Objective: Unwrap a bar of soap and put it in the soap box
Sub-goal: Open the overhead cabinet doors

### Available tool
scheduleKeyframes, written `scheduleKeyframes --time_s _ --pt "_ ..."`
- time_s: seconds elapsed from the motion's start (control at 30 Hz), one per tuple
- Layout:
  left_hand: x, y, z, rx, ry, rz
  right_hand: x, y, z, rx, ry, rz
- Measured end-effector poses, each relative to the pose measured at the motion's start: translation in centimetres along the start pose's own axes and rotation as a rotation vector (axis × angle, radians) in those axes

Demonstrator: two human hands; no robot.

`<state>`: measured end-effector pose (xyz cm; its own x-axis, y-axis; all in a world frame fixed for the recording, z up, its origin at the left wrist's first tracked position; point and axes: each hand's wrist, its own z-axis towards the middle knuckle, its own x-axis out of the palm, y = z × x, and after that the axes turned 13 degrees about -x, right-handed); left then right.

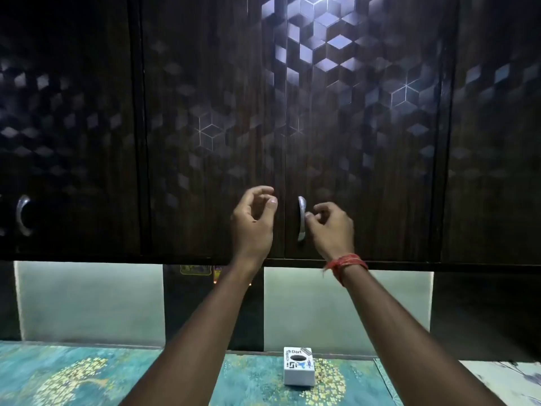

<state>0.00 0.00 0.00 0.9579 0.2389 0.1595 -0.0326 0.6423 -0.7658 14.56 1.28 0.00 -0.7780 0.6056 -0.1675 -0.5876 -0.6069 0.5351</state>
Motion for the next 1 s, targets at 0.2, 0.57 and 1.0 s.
scheduleKeyframes --time_s 0.2,0.57,1.0 --pt "1.1 3.1 0.0 -0.200 0.030 0.236 3.6 -2.8 0.9 0.145 0.259 -0.078" --pt "0.0 4.2 -1.7 -0.278 0.101 0.326 3.2 -2.8 0.0 0.105 0.200 -0.031" --pt "6.9 0.2 -14.5 -0.289 0.508 -0.080 -12.4 1.9 -11.7 0.038 -0.274 -0.113"
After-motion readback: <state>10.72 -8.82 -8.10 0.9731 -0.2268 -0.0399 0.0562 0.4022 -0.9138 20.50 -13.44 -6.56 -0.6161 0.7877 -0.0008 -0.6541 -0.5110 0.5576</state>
